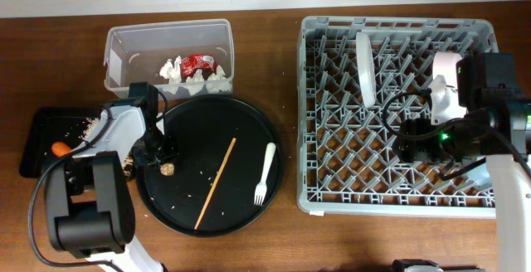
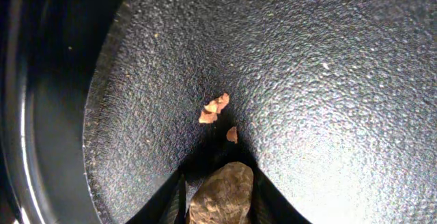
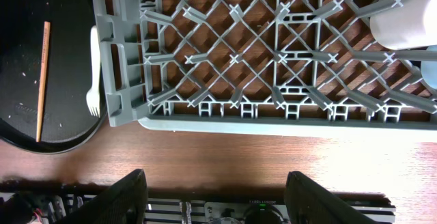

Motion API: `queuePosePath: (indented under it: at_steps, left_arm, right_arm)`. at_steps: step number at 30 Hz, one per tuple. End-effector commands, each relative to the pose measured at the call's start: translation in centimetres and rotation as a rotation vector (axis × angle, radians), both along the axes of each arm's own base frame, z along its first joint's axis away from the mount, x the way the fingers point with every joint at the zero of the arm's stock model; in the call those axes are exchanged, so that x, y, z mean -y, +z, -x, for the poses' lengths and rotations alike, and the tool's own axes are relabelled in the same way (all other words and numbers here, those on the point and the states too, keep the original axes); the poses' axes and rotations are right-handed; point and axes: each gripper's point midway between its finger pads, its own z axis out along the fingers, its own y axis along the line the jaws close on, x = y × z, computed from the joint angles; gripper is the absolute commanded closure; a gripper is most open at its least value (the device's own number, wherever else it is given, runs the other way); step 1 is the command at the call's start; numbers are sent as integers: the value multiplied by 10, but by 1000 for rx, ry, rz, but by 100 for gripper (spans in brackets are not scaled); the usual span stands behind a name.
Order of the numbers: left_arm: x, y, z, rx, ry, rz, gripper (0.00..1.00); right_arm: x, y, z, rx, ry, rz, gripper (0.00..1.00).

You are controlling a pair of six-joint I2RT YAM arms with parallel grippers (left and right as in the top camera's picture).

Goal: Sort waste into correct bins and load items into the dishwasher rack

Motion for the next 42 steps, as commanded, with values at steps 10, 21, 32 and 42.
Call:
queuePosePath:
  at_steps: [10, 21, 32, 42]
  left_arm:
    - [-151, 104, -65, 272, 362, -93, 100]
    - [-177, 102, -42, 246, 462, -52, 1]
    - [-80, 93, -22, 14, 253, -32, 1]
    - [-74, 70, -6, -40, 247, -21, 1]
  right_arm:
    - [2, -1, 8, -19, 10, 25, 31]
    - [0, -1, 10, -27, 13, 11, 7]
    - [-276, -82, 6, -48, 491, -40, 7]
    - [-293, -245, 7, -420, 234, 140, 11]
